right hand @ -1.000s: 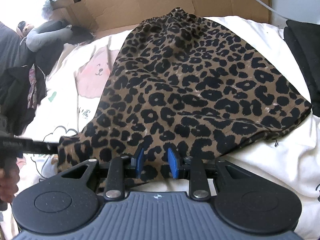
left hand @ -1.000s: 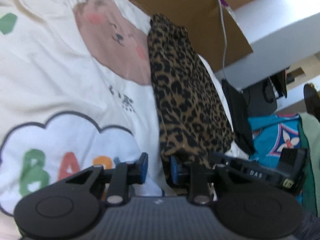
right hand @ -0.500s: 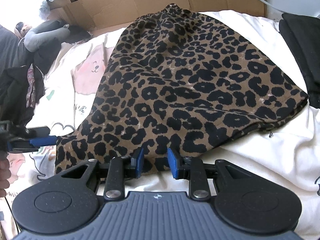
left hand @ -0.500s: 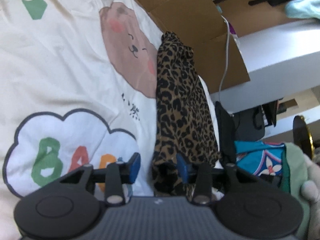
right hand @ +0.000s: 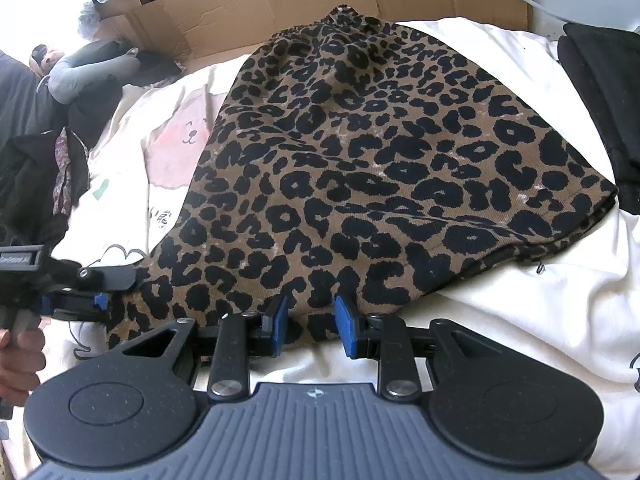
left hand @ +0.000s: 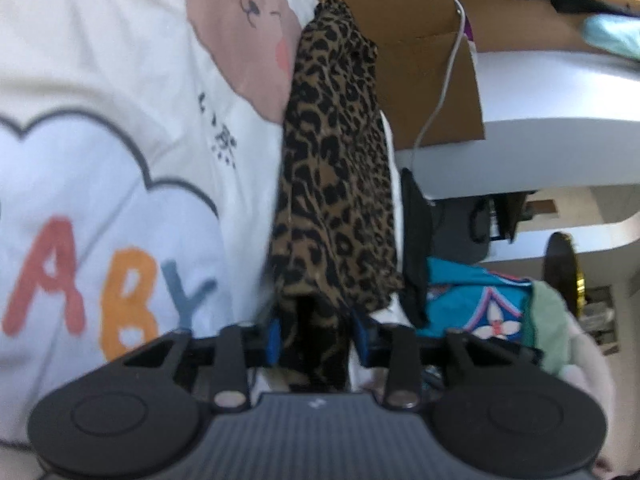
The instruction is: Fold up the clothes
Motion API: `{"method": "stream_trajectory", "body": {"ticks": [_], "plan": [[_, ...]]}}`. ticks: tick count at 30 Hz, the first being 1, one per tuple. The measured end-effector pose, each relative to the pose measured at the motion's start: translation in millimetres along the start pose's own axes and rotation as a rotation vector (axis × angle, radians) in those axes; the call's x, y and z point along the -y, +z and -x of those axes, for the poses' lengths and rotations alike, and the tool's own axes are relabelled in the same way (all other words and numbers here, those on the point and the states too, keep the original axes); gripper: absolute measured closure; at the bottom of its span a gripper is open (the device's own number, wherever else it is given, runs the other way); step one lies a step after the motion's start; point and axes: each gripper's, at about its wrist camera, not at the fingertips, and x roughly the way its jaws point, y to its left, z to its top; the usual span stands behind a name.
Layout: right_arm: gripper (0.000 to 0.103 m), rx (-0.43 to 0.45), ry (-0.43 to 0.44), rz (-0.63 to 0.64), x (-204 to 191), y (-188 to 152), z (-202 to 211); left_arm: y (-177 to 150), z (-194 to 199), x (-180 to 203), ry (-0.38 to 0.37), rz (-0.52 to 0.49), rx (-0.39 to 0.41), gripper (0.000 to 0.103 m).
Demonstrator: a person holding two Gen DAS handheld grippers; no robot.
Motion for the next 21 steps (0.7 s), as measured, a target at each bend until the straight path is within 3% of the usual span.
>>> {"method": "stream_trajectory", "body": {"ticks": [3,11,15,21], "plan": [[0.070,0.001,-0.001,-0.002,1,0,1,-6,3,-5,-0.013,0.030,-0.004,0.091],[0.070,0.057,-0.015,-0.021,9,10,13,-16,-9,-1,0.015,-0.006,-0.069,0.091],[0.070,0.085,-0.053,-0.052,24,17,20,-14,-5,5,0.097,-0.066,-0.075,0.098],[0.070,0.130,-0.129,-0.144,60,27,31,-7,15,8,0.132,-0.093,-0.037,0.098]]}}
